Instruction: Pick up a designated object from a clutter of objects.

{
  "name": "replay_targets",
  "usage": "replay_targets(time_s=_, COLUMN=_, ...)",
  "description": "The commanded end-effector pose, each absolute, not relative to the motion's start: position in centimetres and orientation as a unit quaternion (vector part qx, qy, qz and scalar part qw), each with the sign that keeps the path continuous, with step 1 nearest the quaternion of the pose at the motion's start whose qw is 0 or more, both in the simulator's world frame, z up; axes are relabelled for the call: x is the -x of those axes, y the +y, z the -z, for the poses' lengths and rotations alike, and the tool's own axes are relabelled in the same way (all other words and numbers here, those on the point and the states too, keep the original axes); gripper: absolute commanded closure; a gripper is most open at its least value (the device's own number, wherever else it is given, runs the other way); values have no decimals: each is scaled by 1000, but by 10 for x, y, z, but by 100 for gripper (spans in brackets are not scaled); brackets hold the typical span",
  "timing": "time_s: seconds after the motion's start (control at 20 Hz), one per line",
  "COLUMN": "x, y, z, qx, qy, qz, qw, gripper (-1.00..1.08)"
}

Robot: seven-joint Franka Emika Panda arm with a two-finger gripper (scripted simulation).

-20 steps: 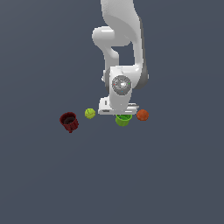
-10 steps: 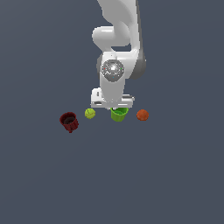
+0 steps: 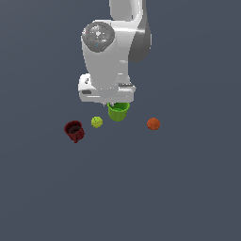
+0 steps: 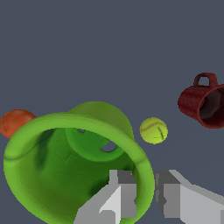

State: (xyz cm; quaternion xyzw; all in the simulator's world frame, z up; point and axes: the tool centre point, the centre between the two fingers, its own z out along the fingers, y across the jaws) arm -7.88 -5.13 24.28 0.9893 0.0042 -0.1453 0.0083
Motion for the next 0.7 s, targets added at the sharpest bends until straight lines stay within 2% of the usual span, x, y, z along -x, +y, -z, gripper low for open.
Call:
replay_targets(time_s=0.0, x=76, y=-64, z=-269, qx=-989, qy=4, qz=145, qw=8, gripper=108)
replay_targets(time_s=0.65, x=60, y=-121, z=-382, qx=-989, qy=4, qz=146, qw=9, gripper=108)
